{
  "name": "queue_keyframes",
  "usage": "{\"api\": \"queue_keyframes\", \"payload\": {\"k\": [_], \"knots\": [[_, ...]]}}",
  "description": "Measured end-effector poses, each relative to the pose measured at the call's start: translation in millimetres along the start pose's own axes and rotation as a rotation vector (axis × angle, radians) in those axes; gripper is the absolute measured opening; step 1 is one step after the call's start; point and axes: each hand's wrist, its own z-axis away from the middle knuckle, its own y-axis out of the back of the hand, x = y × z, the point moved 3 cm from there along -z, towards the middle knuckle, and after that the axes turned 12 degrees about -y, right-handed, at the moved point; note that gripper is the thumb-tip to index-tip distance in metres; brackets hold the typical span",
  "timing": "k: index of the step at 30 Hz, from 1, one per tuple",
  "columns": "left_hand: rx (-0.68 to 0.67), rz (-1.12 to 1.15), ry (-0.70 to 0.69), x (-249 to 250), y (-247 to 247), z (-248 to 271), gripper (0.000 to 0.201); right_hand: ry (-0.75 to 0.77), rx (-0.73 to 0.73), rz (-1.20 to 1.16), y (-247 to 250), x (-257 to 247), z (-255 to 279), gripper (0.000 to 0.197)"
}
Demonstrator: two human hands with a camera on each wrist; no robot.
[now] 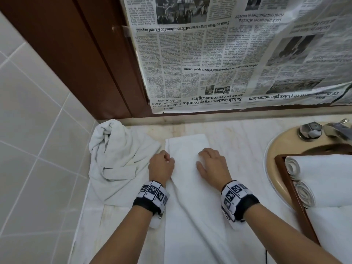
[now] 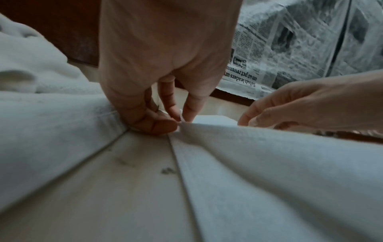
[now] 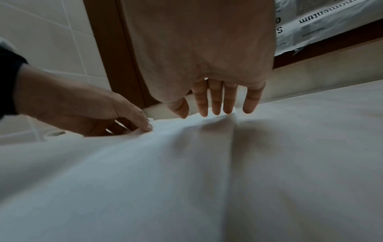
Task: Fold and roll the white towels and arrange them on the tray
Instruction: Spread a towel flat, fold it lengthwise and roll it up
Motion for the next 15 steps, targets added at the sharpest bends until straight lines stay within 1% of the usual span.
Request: {"api": "queue_keyframes", "payload": {"k": [2,3,5,7,9,11,15], "knots": [[0.030,0.054,0.051,-2.7,2.6,0.4,0.007,0.035,0.019,-0.027,1.2,-14.0,10.6,0.039],[0.037,0.076,0.069,-5.6,3.1,0.1,0.007,0.058,-0.019,-0.043,-0.3,-23.0,19.2,0.038],[0.034,0.103,0.092,-8.4,4.4,-0.7,0.004,0.073,-0.168,-0.055,-10.5,-41.8,39.7,0.039],[0.034,0.130,0.114,-7.6,6.4,-1.1,0.003,0.088,-0.260,0.011,-23.1,-57.7,57.5,0.036],[0.040,0.149,0.124,-5.0,9.7,-1.1,0.003,0.080,-0.266,-0.017,-31.2,-65.8,66.1,0.026],[0.026,0.146,0.131,-4.4,13.0,-0.3,0.001,0.075,-0.235,-0.146,-35.1,-69.6,69.7,0.018],[0.012,0.141,0.158,-6.2,15.5,-0.5,0.002,0.125,-0.235,-0.361,-41.6,-75.2,72.7,0.017]]}}
